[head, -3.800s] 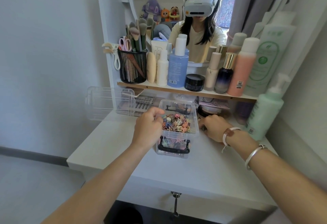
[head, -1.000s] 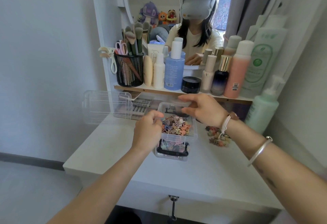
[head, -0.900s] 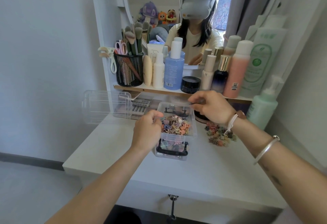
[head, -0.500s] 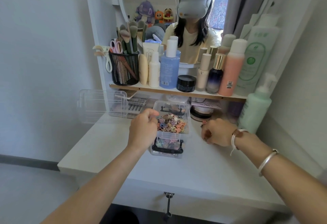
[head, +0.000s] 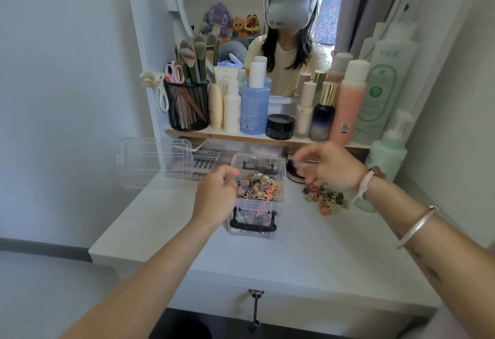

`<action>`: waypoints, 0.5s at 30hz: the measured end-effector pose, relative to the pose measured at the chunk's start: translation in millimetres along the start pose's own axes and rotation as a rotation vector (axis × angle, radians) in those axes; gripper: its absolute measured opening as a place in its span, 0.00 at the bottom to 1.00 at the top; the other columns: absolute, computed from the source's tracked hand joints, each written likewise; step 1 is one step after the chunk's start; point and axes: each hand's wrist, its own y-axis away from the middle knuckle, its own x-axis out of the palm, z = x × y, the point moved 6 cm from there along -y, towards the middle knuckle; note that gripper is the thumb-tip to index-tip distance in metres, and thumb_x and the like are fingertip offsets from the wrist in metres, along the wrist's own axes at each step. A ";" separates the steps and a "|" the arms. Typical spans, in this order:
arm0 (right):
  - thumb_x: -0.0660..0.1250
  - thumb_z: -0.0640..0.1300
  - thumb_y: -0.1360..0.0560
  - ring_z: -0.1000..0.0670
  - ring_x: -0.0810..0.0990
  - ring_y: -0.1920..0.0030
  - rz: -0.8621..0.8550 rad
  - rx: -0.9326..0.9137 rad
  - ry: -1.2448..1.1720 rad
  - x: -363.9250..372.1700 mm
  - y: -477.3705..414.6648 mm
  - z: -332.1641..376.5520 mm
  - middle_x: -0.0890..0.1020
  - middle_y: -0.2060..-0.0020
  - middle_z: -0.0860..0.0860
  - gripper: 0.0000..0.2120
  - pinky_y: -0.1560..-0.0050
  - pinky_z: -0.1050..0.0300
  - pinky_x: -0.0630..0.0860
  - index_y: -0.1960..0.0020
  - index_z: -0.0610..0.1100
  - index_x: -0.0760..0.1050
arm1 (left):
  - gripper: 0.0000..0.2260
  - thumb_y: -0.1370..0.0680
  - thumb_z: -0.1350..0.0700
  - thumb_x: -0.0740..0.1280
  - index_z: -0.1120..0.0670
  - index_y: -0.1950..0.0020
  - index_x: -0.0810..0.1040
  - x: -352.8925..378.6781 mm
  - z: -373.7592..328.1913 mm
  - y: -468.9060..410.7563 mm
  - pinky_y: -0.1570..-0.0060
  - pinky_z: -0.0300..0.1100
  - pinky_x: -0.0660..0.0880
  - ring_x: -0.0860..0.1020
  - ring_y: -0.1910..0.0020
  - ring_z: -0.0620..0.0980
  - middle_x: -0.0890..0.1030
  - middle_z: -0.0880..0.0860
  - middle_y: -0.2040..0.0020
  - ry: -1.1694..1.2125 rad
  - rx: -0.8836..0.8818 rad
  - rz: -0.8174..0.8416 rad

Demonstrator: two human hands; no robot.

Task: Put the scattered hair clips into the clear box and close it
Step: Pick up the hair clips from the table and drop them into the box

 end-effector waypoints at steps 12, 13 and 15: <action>0.66 0.41 0.29 0.47 0.76 0.41 0.172 0.079 0.580 32.4 19.8 -61.2 0.80 0.43 0.48 0.13 0.45 0.61 0.71 0.44 0.46 0.77 | 0.12 0.21 0.63 0.56 0.55 0.44 0.76 9.2 -7.1 5.6 0.46 0.42 0.69 0.75 0.43 0.53 0.78 0.54 0.42 -0.024 0.020 -0.005; 0.66 0.42 0.28 0.47 0.76 0.41 0.169 0.088 0.578 32.5 18.8 -62.6 0.80 0.42 0.48 0.14 0.45 0.60 0.71 0.43 0.46 0.77 | 0.12 0.22 0.64 0.56 0.55 0.43 0.76 10.0 -7.7 5.8 0.46 0.42 0.69 0.75 0.43 0.53 0.78 0.54 0.41 -0.025 0.021 -0.003; 0.66 0.43 0.28 0.46 0.76 0.40 0.167 0.101 0.565 32.3 18.0 -64.0 0.79 0.42 0.47 0.15 0.44 0.59 0.71 0.42 0.45 0.76 | 0.13 0.22 0.64 0.56 0.55 0.44 0.76 10.1 -8.5 6.2 0.46 0.42 0.69 0.75 0.43 0.53 0.78 0.54 0.41 -0.033 0.025 -0.004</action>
